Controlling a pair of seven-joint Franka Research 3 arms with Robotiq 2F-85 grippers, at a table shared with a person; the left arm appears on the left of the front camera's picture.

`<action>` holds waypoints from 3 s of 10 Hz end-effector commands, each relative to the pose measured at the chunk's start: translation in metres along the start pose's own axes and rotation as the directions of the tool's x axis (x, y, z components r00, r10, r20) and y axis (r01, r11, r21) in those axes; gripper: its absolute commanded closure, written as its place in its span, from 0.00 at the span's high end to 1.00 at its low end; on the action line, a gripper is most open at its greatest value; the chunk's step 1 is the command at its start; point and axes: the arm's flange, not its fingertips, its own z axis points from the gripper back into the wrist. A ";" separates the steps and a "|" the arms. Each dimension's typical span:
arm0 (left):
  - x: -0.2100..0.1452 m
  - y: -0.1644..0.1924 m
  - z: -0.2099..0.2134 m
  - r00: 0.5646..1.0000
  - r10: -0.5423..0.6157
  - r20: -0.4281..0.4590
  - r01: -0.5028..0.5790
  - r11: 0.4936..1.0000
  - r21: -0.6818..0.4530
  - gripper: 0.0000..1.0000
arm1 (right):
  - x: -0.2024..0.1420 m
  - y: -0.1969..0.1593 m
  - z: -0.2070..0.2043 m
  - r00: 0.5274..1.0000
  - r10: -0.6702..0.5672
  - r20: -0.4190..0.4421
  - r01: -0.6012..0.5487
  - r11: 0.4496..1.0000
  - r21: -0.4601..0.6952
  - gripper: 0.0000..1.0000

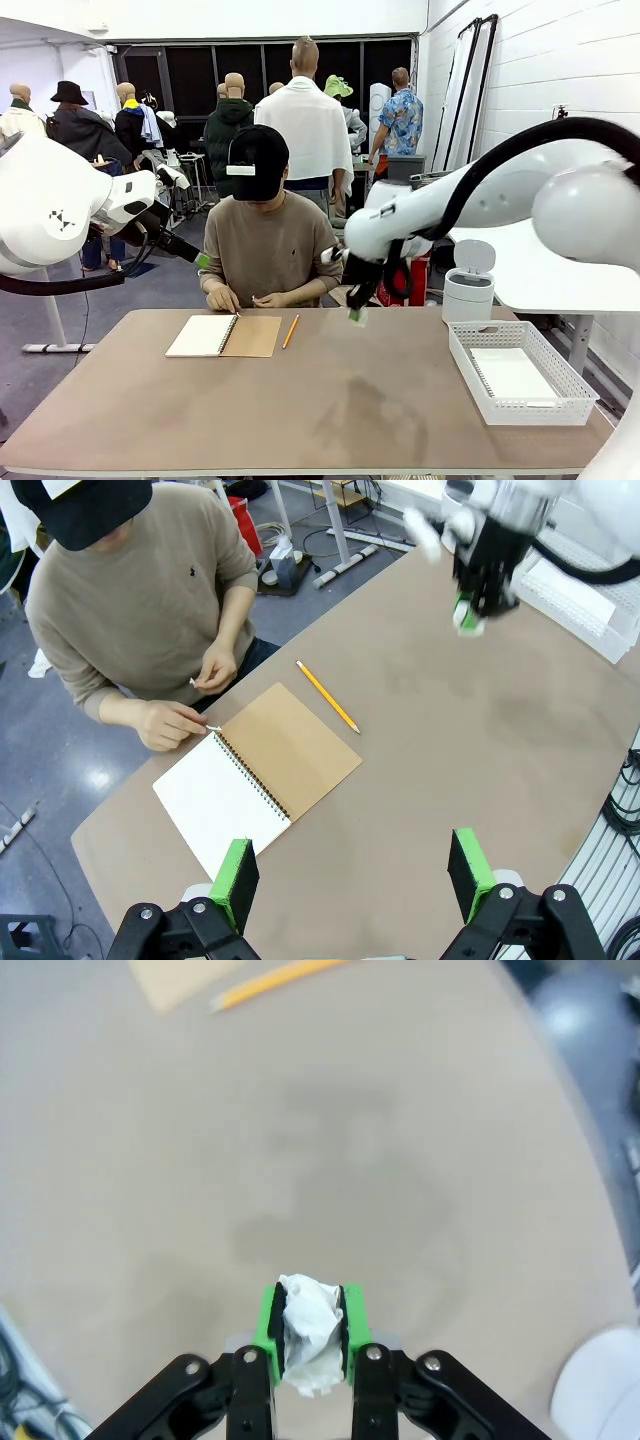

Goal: Sort the paper based on its condition.
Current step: If a person hands you a paper, place it in the Organizing basket , and if it's crumpled, put it in the Trash can.

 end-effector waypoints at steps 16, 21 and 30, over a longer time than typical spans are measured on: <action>-0.001 0.000 0.000 1.000 -0.004 0.000 0.004 1.000 -0.012 1.00 | -0.089 -0.142 0.063 0.712 -0.666 0.224 0.696 0.624 -0.356 0.29; -0.001 0.000 0.000 1.000 -0.004 0.000 0.004 1.000 -0.012 1.00 | -0.102 -0.181 0.056 0.527 -0.766 0.369 0.838 0.397 -0.374 0.29; -0.001 0.000 0.000 1.000 -0.004 0.000 0.004 1.000 -0.012 1.00 | -0.102 -0.220 0.040 0.463 -0.736 0.494 0.872 0.279 -0.402 0.29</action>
